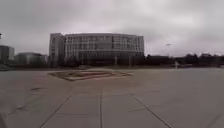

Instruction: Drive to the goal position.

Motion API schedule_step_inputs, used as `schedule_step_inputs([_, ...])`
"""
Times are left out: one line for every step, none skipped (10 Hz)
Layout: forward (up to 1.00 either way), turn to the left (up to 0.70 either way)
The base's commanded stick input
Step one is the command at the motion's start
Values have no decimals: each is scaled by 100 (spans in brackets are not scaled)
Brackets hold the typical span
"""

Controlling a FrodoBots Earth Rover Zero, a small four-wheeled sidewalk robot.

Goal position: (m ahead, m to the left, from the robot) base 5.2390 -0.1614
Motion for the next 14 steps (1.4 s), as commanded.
schedule_step_inputs([70,0])
schedule_step_inputs([70,0])
schedule_step_inputs([70,0])
schedule_step_inputs([70,0])
schedule_step_inputs([70,-1])
schedule_step_inputs([70,-8])
schedule_step_inputs([70,-25])
schedule_step_inputs([70,-24])
schedule_step_inputs([70,-24])
schedule_step_inputs([70,-24])
schedule_step_inputs([70,-24])
schedule_step_inputs([70,-24])
schedule_step_inputs([70,-24])
schedule_step_inputs([70,-24])
